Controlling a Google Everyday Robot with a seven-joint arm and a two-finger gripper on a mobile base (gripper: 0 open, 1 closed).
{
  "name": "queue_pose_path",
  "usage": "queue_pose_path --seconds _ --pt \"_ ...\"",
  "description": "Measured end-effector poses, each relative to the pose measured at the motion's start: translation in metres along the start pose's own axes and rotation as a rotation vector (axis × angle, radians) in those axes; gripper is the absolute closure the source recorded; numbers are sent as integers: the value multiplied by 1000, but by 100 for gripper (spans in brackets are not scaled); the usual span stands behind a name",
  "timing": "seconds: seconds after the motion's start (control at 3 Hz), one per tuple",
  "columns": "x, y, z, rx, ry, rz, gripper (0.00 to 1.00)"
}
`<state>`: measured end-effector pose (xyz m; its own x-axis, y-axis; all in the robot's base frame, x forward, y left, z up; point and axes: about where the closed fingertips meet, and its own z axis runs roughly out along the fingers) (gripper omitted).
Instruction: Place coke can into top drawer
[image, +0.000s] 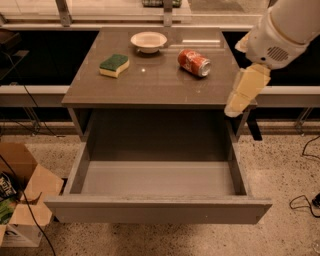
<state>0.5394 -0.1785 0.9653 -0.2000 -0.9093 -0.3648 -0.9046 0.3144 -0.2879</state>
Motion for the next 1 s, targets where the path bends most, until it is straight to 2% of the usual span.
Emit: queue_pose_path --seconds 0.33,1.0 --pt "-1 -3 3 4 -3 7 0" --pt "6 -8 22 19 -11 96 0"
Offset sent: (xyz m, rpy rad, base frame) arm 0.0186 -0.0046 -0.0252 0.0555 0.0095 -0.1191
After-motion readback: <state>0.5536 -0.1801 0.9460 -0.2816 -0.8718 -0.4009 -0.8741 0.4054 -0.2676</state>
